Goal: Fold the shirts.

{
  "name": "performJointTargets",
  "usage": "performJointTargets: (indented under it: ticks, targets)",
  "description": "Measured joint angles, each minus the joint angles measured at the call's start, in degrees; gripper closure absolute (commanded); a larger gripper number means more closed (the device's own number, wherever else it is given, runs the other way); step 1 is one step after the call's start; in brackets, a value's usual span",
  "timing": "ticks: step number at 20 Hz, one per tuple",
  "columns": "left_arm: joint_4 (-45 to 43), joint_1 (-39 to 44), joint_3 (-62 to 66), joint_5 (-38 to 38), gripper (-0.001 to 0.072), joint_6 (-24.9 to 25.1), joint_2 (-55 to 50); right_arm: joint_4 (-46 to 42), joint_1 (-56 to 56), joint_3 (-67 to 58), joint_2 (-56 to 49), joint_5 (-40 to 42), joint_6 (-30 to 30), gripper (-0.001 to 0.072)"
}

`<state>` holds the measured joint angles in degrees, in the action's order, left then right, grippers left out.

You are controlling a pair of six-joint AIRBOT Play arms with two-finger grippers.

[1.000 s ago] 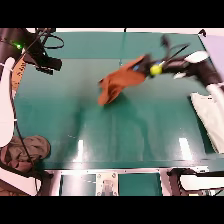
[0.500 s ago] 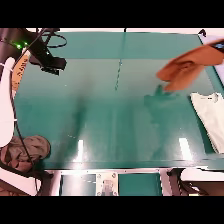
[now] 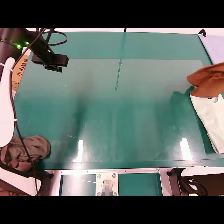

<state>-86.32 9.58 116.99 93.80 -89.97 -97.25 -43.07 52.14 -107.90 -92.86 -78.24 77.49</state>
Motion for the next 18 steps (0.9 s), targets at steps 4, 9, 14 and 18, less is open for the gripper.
performJointTargets:
  ticks: [4,9,14,18]
  targets:
    - [2.3,0.0,-0.1,-0.4,0.0681,-0.2,0.0,-11.3,2.9,-1.3,-0.4,-8.2,4.6,0.0694]
    - [4.9,0.0,-0.1,-0.3,0.0681,-0.1,0.0,-29.1,4.4,-1.5,-0.3,-19.7,13.9,0.0693]
    - [6.9,0.0,-0.1,-0.2,0.0681,0.0,0.0,-42.4,4.7,1.5,-0.1,-25.2,20.0,0.0690]
    - [8.7,0.0,-0.1,-0.2,0.0681,0.0,0.0,-50.2,4.8,9.1,0.0,-26.5,22.9,0.0375]
